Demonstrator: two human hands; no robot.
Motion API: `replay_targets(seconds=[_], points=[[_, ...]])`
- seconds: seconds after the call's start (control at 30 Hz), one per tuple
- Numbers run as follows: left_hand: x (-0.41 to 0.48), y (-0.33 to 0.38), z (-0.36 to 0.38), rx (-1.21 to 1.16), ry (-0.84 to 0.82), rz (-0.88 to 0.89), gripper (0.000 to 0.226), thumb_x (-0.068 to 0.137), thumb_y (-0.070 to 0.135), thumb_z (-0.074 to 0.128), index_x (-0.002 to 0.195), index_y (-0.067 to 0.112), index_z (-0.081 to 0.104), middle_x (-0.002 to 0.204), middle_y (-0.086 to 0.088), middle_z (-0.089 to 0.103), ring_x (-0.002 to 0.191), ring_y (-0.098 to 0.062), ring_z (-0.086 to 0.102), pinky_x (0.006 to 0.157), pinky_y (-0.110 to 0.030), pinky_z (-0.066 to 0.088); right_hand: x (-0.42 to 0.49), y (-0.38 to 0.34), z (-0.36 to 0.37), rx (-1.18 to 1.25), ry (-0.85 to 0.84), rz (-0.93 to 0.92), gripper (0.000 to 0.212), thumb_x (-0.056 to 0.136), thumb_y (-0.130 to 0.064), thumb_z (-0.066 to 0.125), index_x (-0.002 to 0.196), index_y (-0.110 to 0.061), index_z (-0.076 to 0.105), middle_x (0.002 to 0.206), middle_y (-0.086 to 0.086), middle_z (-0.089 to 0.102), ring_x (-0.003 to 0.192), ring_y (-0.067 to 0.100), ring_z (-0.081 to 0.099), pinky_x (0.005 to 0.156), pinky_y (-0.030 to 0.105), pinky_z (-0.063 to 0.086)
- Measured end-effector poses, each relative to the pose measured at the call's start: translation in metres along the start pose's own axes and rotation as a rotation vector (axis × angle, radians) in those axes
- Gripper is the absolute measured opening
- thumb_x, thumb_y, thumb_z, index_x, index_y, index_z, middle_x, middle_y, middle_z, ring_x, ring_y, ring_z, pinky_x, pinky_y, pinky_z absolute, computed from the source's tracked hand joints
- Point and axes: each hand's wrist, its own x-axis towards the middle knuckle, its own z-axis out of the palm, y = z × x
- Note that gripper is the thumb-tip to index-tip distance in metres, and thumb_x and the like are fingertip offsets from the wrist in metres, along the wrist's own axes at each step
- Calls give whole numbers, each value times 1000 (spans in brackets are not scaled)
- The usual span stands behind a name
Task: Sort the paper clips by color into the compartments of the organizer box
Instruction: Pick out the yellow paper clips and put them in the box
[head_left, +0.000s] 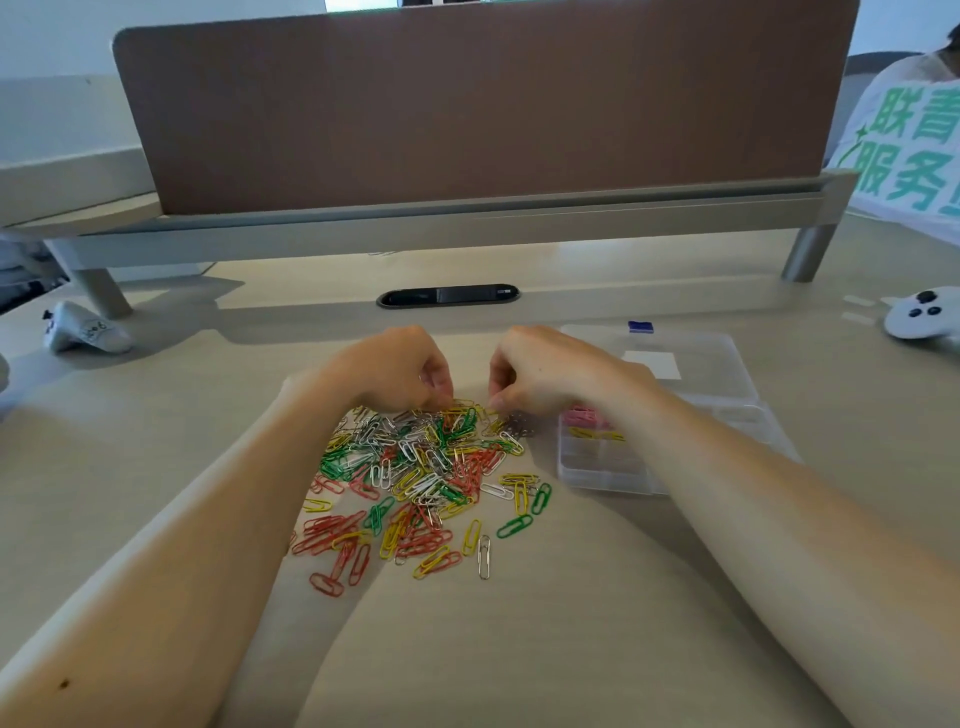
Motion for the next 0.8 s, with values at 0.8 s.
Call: replay_targets(seconds=[0.8], points=[[1, 5, 3, -33, 32, 17, 10, 79, 18, 76, 82, 26, 73, 83, 8, 71, 73, -3, 62, 71, -26, 51, 7, -6, 18, 19, 157, 59, 10, 81, -18, 73, 89, -12, 76, 93, 7, 69, 84, 25, 64, 66, 30, 48]])
